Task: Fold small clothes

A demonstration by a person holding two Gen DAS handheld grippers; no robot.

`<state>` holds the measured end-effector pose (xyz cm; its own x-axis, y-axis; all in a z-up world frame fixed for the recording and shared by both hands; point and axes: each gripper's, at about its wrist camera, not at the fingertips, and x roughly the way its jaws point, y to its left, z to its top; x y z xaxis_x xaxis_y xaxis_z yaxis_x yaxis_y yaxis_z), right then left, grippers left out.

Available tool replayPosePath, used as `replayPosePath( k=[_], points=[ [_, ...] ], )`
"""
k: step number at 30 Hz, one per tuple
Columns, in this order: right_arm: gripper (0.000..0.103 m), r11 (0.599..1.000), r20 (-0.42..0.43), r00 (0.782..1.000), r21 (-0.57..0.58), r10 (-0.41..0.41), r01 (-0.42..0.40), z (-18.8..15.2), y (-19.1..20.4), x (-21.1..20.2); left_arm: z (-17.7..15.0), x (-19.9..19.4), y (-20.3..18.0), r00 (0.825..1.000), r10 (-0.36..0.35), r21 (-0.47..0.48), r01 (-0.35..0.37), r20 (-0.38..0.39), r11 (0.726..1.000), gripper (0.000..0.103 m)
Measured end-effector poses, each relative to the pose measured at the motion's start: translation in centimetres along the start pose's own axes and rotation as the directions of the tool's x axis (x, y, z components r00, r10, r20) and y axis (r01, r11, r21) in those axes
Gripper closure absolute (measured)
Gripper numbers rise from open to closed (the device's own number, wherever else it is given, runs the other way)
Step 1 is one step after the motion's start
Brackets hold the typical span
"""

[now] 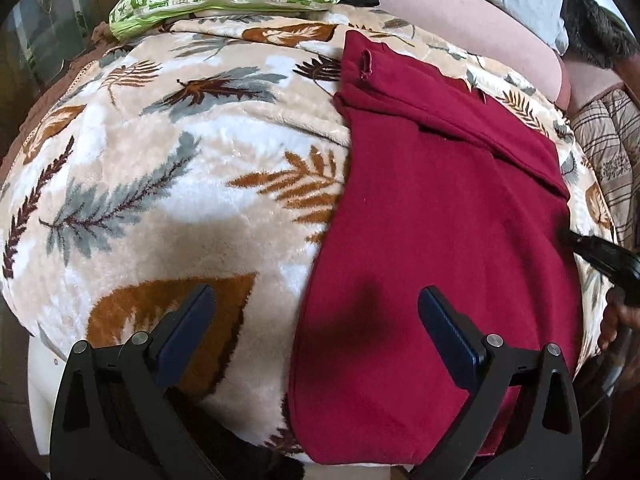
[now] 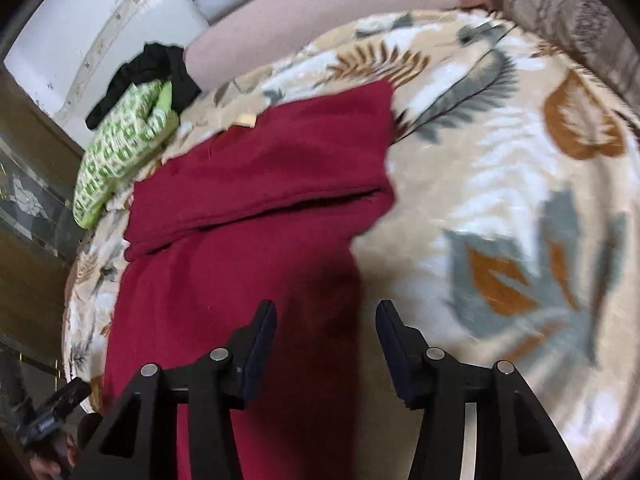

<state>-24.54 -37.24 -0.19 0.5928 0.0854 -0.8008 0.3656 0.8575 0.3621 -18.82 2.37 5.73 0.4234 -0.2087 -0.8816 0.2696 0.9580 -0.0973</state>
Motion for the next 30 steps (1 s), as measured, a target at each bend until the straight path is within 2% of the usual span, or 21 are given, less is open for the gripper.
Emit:
replayPosePath(
  k=[1, 3, 5, 8, 11, 12, 13, 14, 16, 21, 26, 30],
  points=[
    [0.094, 0.998, -0.005, 0.999, -0.036, -0.045, 0.044, 0.0, 0.5, 0.3, -0.2, -0.1, 0.1, 1.000, 0.002, 0.001, -0.002, 0.001, 1.000, 0.002],
    [0.096, 0.995, 0.028, 0.998, -0.083, -0.059, 0.061, -0.1, 0.9, -0.7, -0.5, -0.1, 0.4, 1.000, 0.009, 0.003, -0.009, 0.001, 1.000, 0.002],
    [0.097, 0.989, 0.057, 0.992, -0.083, -0.115, 0.120, -0.1, 0.4, -1.7, -0.7, 0.1, 0.5, 1.000, 0.019, 0.010, -0.019, -0.006, 1.000, 0.002],
    [0.097, 0.989, 0.005, 0.990, -0.053, -0.141, 0.141, -0.1, -0.8, -0.6, -1.0, 0.8, 0.6, 0.999, 0.031, 0.012, -0.031, -0.025, 0.999, 0.002],
    [0.097, 0.987, 0.016, 0.991, -0.091, -0.132, 0.133, -0.5, -0.1, -1.3, -1.3, 1.0, 0.7, 0.999, 0.026, 0.004, -0.026, -0.023, 1.000, 0.002],
    [0.096, 0.990, 0.012, 0.994, -0.088, -0.106, 0.107, -0.7, 0.1, -2.3, -1.3, 1.1, 0.7, 0.999, 0.025, 0.003, -0.025, -0.027, 1.000, 0.002],
    [0.087, 0.991, 0.011, 0.994, -0.087, -0.105, 0.105, -1.0, 0.3, -2.9, -1.4, 1.3, 0.7, 0.999, 0.024, 0.004, -0.024, -0.033, 1.000, 0.002],
    [0.070, 0.991, 0.012, 0.995, -0.089, -0.100, 0.101, -1.5, 0.4, -3.8, -1.5, 1.4, 0.7, 0.999, 0.023, 0.005, -0.023, -0.039, 1.000, 0.002],
    [0.056, 0.992, 0.003, 0.998, -0.104, -0.066, 0.066, -3.0, 0.7, -5.7, -1.6, 1.6, 0.5, 0.999, 0.021, 0.010, -0.021, -0.044, 1.000, 0.002],
    [0.056, 0.989, -0.071, 0.996, -0.140, -0.061, 0.050, -7.0, 0.9, -7.4, -2.0, 1.7, 0.2, 0.998, 0.014, 0.029, -0.012, -0.058, 1.000, 0.002],
    [0.056, 0.996, -0.130, 0.991, -0.086, -0.024, 0.013, -10.5, -0.8, -8.2, -2.2, 1.6, 0.3, 0.998, 0.016, 0.031, -0.014, -0.064, 0.999, 0.002],
    [0.055, 0.996, -0.167, 0.985, -0.087, -0.030, 0.016, -12.0, -1.5, -8.3, -2.8, 1.2, 0.8, 0.996, -0.020, 0.033, 0.023, -0.087, 0.999, 0.002]
  ],
)
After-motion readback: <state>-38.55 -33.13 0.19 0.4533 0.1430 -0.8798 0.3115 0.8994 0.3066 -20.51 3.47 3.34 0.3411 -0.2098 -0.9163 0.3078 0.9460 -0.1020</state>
